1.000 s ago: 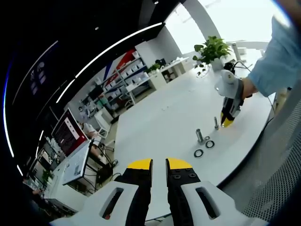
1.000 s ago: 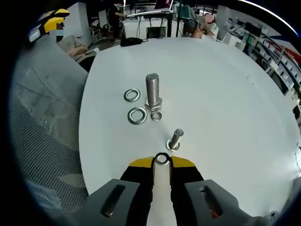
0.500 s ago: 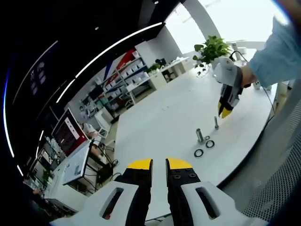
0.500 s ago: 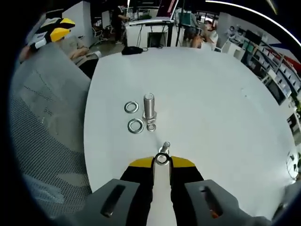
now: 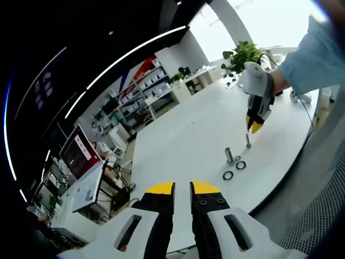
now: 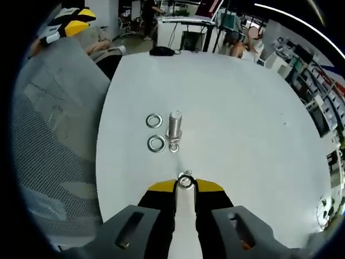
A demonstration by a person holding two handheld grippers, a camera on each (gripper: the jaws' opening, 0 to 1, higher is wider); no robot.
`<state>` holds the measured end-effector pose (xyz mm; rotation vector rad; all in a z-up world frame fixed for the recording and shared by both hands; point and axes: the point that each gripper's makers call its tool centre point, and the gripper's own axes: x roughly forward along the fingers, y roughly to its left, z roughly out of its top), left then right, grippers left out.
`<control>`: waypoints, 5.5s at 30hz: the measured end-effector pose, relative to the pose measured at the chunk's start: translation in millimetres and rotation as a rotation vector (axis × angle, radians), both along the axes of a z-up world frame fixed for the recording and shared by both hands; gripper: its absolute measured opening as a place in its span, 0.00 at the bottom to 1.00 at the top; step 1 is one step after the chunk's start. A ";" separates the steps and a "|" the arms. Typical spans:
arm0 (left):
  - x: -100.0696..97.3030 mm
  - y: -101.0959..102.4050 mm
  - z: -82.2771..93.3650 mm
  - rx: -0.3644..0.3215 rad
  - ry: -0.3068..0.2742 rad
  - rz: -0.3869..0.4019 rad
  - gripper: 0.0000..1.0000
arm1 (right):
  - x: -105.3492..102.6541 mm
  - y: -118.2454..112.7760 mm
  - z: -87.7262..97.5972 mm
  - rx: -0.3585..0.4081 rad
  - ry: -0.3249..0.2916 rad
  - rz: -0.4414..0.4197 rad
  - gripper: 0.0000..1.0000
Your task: Place the washer onto the threaded stud by aligning its center hole with the stud, sliding it down to the base, and recovering from edge contact or off-axis alignment until the washer reaches the visible bottom stop.
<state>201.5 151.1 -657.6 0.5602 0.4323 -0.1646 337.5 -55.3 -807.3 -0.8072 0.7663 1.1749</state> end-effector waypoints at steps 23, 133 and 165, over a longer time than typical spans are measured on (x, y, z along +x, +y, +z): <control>0.3 0.2 -0.5 -0.003 0.003 0.001 0.09 | 6.1 9.3 -8.8 -0.122 0.000 0.111 0.13; -0.1 2.7 -7.5 -0.003 0.036 0.007 0.08 | -0.6 63.2 -69.0 -0.205 0.108 0.297 0.14; -0.1 -0.1 -6.7 0.006 0.034 -0.004 0.08 | 5.1 27.4 11.8 -0.232 0.071 0.354 0.14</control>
